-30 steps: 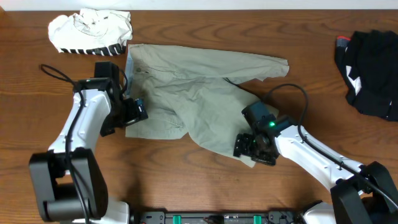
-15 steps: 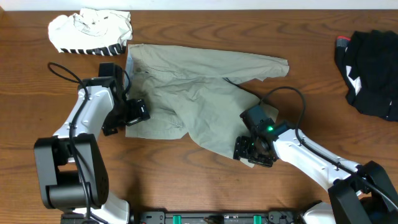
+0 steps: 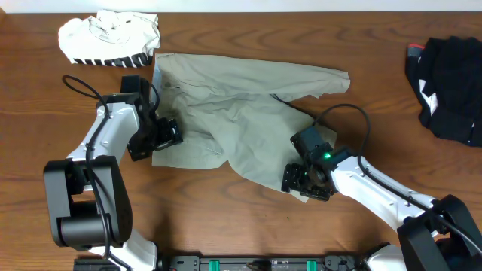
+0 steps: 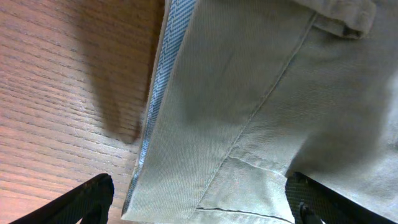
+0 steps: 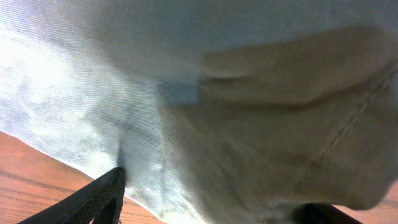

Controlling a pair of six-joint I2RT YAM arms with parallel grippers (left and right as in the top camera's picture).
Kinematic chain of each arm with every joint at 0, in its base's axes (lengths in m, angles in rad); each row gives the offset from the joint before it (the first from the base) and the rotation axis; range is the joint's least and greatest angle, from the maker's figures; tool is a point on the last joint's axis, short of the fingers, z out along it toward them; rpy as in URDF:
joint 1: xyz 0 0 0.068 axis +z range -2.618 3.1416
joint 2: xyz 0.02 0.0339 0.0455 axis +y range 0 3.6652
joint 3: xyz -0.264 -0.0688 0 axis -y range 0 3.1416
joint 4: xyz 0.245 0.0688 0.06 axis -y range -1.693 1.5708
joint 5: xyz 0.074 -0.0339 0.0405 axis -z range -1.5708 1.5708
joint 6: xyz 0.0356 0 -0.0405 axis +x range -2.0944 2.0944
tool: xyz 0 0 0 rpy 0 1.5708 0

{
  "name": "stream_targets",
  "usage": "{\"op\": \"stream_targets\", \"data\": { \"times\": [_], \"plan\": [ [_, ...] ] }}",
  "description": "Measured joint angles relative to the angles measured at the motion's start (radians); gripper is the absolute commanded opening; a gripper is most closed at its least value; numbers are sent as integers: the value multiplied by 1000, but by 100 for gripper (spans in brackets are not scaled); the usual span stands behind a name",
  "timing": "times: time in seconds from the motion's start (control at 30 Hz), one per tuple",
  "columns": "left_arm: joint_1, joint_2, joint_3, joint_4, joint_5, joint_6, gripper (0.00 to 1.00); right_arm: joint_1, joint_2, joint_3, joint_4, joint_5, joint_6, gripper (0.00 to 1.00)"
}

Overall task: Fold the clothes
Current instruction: 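Move the right gripper to the lower pants leg and grasp it, then grasp the waistband with the left gripper and the leg hem with the right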

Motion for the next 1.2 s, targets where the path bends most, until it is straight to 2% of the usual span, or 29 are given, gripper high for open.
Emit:
{"op": "stream_targets", "data": {
  "times": [0.1, 0.2, 0.3, 0.4, 0.43, 0.47, 0.7, 1.0, 1.17, 1.2],
  "plan": [
    [0, 0, 0, 0, 3, -1, 60, 0, 0, 0, 1, 0, -3, 45],
    [0, 0, 0, -2, 6, 3, 33, 0, 0, 0, 2, 0, -3, 28],
    [0, 0, 0, -12, 9, 7, 7, 0, 0, 0, 2, 0, 2, 18],
    [0, 0, 0, -34, 12, 14, 6, 0, 0, 0, 2, 1, 1, 15],
    [0, 0, 0, -47, 13, 15, 6, 0, 0, 0, 1, 0, 0, 11],
    [0, 0, 0, -61, 13, 15, 6, -1, 0, 0, -2, 1, -2, 2],
    [0, -37, 9, -217, 14, 15, 6, -35, -63, 8, -39, 2, -43, 1],
    [0, -367, 75, -343, 20, 14, 6, -111, -313, 64, -110, 1, -105, 1],
    [0, -502, 76, -404, 21, 14, 6, -188, -422, 137, -217, 2, -150, 1],
    [0, -525, 76, -415, 21, 14, 8, -202, -440, 155, -235, 3, -159, 1]
  ]
}}
